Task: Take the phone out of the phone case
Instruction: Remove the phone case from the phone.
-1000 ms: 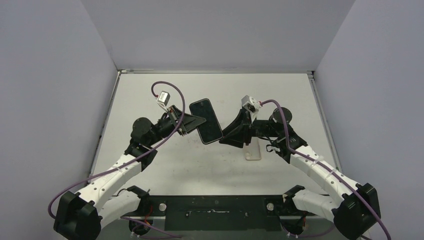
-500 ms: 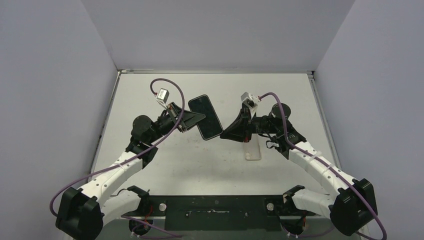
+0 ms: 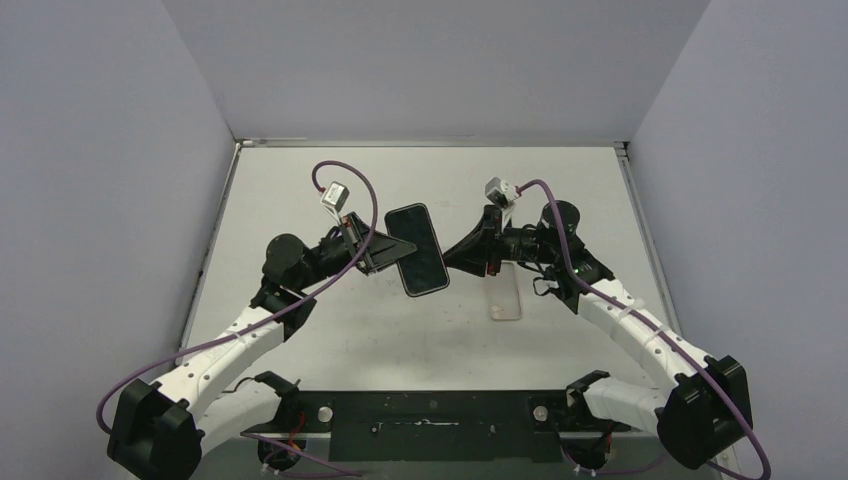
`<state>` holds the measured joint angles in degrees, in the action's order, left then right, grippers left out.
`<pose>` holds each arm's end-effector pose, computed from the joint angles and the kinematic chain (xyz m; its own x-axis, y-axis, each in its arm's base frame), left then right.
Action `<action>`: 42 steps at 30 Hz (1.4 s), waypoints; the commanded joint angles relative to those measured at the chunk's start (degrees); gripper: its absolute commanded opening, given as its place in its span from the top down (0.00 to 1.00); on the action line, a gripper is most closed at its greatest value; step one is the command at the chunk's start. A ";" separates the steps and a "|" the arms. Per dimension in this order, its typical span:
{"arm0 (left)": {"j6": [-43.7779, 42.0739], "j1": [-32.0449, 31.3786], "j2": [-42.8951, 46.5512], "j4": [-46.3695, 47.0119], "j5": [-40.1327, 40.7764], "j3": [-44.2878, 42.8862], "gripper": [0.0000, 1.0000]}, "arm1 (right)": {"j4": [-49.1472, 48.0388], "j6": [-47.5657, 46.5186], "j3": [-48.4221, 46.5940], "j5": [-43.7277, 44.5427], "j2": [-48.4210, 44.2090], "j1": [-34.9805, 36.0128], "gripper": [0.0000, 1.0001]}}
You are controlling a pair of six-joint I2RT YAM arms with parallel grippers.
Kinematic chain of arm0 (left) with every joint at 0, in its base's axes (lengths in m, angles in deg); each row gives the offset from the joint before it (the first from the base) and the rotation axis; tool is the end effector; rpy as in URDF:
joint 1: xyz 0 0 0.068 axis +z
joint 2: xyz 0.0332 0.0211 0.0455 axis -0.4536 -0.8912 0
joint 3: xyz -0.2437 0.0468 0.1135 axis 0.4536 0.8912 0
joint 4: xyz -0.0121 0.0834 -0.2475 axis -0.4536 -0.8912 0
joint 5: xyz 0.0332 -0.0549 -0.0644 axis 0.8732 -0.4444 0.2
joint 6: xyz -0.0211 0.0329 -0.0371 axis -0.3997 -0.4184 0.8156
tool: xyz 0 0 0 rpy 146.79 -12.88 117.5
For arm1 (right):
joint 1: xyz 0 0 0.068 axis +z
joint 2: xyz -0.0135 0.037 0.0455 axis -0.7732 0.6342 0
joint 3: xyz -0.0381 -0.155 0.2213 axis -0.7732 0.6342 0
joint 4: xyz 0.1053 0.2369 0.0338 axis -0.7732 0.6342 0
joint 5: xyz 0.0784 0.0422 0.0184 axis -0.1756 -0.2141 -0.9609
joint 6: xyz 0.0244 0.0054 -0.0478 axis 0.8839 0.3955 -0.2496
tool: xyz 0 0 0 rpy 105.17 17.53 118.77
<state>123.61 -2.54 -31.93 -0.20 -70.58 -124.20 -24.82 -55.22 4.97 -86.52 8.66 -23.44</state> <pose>0.1866 -0.1302 0.3213 -0.8572 -0.4214 -0.2961 0.3474 -0.0487 -0.9365 0.2107 0.1433 0.3201 -0.4709 -0.0215 -0.8819 -0.8816 0.0475 0.4696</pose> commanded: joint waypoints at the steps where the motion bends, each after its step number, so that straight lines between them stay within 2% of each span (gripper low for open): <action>1: -1.38 0.58 1.45 4.02 0.27 -2.49 1.00 | 5.22 -6.48 -1.72 -0.10 -4.07 -0.65 0.78; 4: -4.88 0.77 2.57 0.66 2.25 -2.49 1.00 | 9.33 -6.32 -2.16 3.25 -6.07 -0.66 0.64; 7: -6.61 0.78 3.75 -1.23 5.06 -0.95 1.00 | 10.60 -2.05 -1.59 6.45 -8.39 -0.70 0.51; 9: -6.68 0.78 4.76 -1.06 7.72 0.76 1.00 | 11.42 1.35 -1.24 8.31 -9.81 -0.54 0.46; 12: -6.06 0.87 5.73 -0.62 10.07 2.91 1.00 | 10.39 5.65 0.21 9.05 -12.16 -0.23 0.45; 19: -2.29 1.13 3.91 3.90 9.15 3.54 1.00 | 10.08 3.67 1.89 7.54 -14.23 0.44 0.44; 29: -0.08 1.22 2.94 6.89 8.63 4.00 1.00 | 8.79 2.16 3.41 5.76 -11.62 1.74 0.45; 42: -0.08 1.13 1.26 7.61 7.84 3.56 1.00 | 0.95 4.38 2.78 5.06 -6.63 3.82 0.46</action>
<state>122.78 -1.71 -30.42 0.11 -62.52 -118.89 -17.52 -51.28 8.73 -80.16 1.38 -20.14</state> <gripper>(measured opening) 0.151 0.542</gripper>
